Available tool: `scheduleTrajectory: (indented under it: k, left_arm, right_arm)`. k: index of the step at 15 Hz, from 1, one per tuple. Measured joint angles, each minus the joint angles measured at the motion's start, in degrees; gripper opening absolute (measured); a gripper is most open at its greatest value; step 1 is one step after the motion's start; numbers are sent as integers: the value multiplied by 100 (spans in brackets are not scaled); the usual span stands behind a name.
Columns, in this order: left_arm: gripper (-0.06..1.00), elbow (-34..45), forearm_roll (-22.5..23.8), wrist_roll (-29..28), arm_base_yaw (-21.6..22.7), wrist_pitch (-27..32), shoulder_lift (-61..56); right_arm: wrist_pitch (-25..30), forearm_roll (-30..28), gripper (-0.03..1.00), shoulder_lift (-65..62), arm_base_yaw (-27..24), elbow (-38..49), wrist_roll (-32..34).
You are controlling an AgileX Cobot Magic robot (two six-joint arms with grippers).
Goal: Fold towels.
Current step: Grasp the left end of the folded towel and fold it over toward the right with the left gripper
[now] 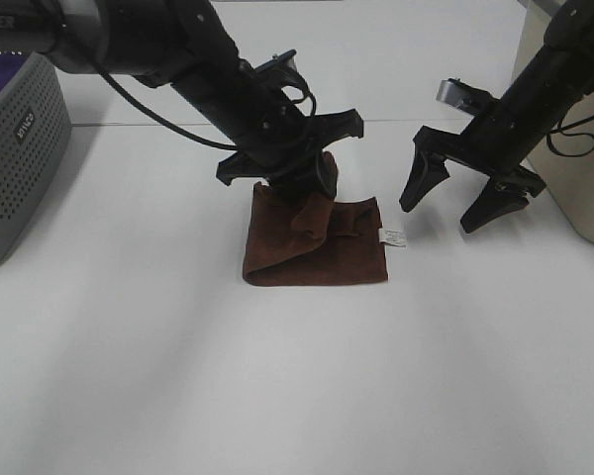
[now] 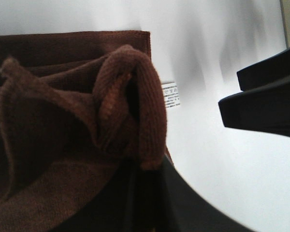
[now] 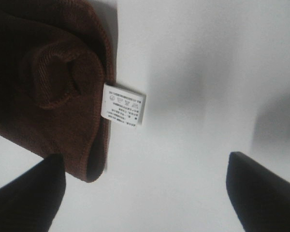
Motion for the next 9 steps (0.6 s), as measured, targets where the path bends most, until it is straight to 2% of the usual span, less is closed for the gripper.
scheduleTrajectory:
  k: [3, 4, 7, 8, 9]
  left_arm:
    - [17, -447, -29, -350, -143, 17, 384]
    - [26, -481, -52, -401, -166, 29, 453]
    - [68, -498, -252, -435, -166, 17, 510]
    - [77, -498, -350, -435, -166, -29, 510]
    - [80, -527, -401, -435, -160, -86, 510]
  right_arm:
    - [0, 0, 85, 0, 0, 0, 0]
    - [0, 0, 85, 0, 0, 0, 0]
    - [0, 0, 85, 0, 0, 0, 0]
    - [0, 6, 85, 0, 0, 0, 0]
    - [0, 34, 85, 0, 0, 0, 0]
